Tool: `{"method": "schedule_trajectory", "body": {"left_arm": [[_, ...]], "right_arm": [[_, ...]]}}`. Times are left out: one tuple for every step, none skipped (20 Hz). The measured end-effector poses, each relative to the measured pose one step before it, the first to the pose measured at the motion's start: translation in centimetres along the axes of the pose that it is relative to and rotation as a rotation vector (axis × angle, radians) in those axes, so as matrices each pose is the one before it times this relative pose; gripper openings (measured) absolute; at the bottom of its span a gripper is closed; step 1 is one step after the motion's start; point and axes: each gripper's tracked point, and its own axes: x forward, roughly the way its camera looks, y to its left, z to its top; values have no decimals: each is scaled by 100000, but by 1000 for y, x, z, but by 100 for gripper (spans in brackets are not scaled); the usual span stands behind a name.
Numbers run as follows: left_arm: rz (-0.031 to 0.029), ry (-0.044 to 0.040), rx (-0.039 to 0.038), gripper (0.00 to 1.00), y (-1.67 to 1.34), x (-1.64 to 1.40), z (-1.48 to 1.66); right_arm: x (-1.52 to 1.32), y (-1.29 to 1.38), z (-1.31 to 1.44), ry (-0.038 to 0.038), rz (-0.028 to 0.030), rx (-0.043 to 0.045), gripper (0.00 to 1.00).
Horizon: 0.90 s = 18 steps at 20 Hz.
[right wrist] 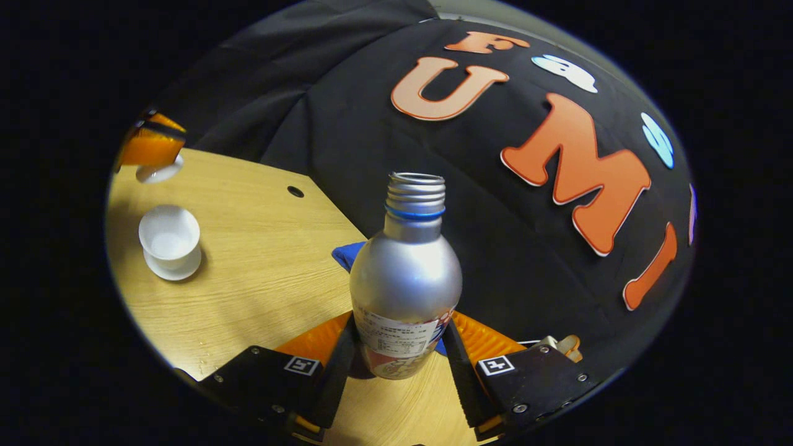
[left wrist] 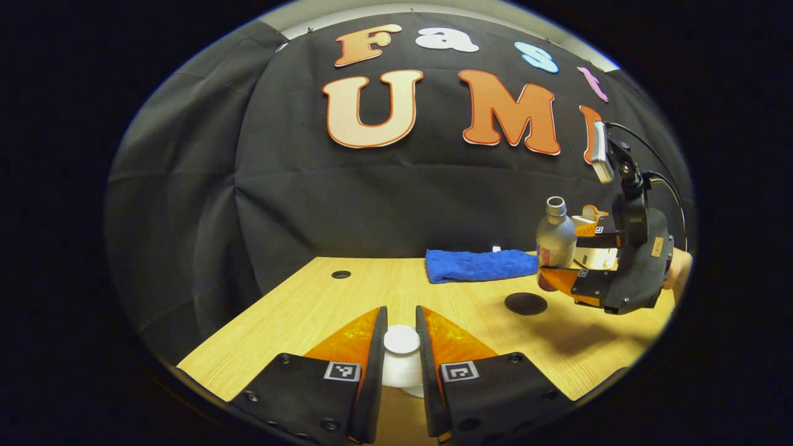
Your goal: Open the teacup lid with one hand, grasp the water bottle and pour water into the teacup with the other hand; after pouring, place the water bottle on the coaster and then close the teacup lid.
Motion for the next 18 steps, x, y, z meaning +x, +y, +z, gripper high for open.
{"method": "schedule_trajectory", "body": {"left_arm": [[-1244, 461, -214, 33, -514, 306, -55], [-958, 169, -410, 38, -362, 308, -71], [-820, 835, -168, 33, -364, 321, -257], [-393, 698, 82, 38, -238, 305, -234], [-391, 817, 125, 38, -136, 361, -311], [-378, 741, -55, 33, -141, 241, -189], [-560, 577, -250, 33, -307, 224, -171], [-411, 625, -342, 33, -188, 88, -221], [-399, 390, -214, 33, -88, 328, -147], [-46, 278, -192, 33, 126, 96, -45], [-410, 465, -179, 33, -41, 79, -136], [-236, 344, -258, 33, -143, 26, -96], [-333, 336, -187, 33, 45, 163, -148], [-109, 496, -54, 33, -44, -100, -40], [-584, 373, -265, 38, -44, -203, 84], [-755, 272, -330, 29, -127, -111, 59], [-484, 992, -20, 33, -35, -192, -250], [-95, 474, 361, 38, -64, -130, -138]], "right_arm": [[268, -146, -249, 759, 746, 4570, 78], [267, -134, -424, 705, 772, 4462, 78], [339, -122, -202, 490, 728, 4705, 78], [289, -143, -333, 406, 1677, 4851, 78], [240, -224, 0, 107, 1493, 4986, 78], [-83, 158, 81, 101, 1865, 4949, 78], [170, 59, 7, 193, 1290, 4997, 78], [223, 96, -73, 757, 1407, 5069, 78], [161, 57, -168, 764, 1460, 4651, 78], [258, -67, -180, 498, 840, 3820, 78], [240, -127, -157, 372, 63, 2581, 77], [409, -16, -196, 199, -211, 1683, 78], [319, 148, -238, 121, 633, 1217, 78], [380, 126, -327, 416, 1690, 1259, 78], [336, -187, -435, 782, 742, 871, 78], [247, -57, -203, 552, 226, 181, 77], [136, -154, -66, 120, -715, -426, 78], [157, 38, -97, -407, -255, -430, 78]]}}
